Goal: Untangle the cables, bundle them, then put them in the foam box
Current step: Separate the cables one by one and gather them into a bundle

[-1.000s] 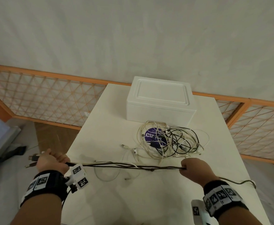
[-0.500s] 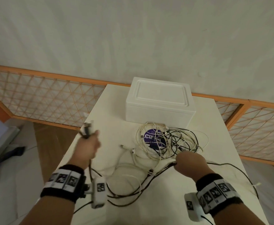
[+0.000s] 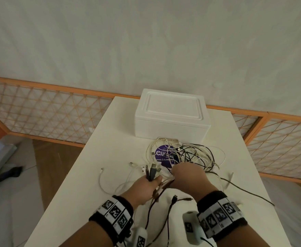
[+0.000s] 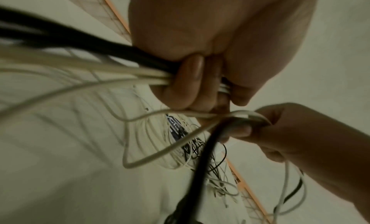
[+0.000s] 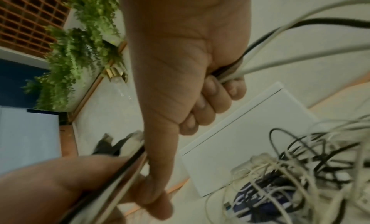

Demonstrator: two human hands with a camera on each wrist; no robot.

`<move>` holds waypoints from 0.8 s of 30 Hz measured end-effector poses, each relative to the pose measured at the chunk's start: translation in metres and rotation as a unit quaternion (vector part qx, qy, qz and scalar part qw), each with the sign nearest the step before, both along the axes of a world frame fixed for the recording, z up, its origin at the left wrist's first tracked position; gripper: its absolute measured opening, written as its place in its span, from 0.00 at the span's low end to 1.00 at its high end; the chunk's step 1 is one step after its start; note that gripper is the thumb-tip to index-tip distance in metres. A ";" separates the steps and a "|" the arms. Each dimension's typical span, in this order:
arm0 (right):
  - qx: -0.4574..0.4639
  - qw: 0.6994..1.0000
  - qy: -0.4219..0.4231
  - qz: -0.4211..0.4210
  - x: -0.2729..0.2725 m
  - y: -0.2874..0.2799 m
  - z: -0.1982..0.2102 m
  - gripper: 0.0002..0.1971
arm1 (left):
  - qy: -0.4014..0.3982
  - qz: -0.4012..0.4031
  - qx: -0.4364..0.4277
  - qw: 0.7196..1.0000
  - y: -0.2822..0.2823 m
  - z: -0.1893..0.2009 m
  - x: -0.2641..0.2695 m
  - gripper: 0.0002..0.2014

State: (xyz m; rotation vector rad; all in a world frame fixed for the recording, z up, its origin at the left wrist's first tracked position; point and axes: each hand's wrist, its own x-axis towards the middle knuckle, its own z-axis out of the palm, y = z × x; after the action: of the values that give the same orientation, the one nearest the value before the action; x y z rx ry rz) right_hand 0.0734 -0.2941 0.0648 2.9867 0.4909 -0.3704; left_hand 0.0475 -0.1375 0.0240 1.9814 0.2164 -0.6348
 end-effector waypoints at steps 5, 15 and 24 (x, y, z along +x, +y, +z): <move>0.011 1.000 -0.025 0.003 -0.003 0.001 -0.008 0.19 | 0.081 -0.017 -0.125 0.989 -0.004 0.002 -0.008 0.26; 0.011 0.977 -0.045 -0.209 -0.013 -0.110 -0.019 0.07 | -0.050 0.036 -0.048 0.997 0.056 0.003 0.010 0.21; 0.029 0.942 -0.024 -0.335 -0.025 -0.177 -0.042 0.11 | -0.024 0.030 -0.091 0.995 0.059 0.005 0.007 0.20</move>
State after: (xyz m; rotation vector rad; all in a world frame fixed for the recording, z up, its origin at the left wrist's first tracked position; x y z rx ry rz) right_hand 0.0483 -0.4713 0.0224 3.1198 -0.5529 -0.3222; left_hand 0.0542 -0.0785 0.0292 1.8065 0.1823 -0.5483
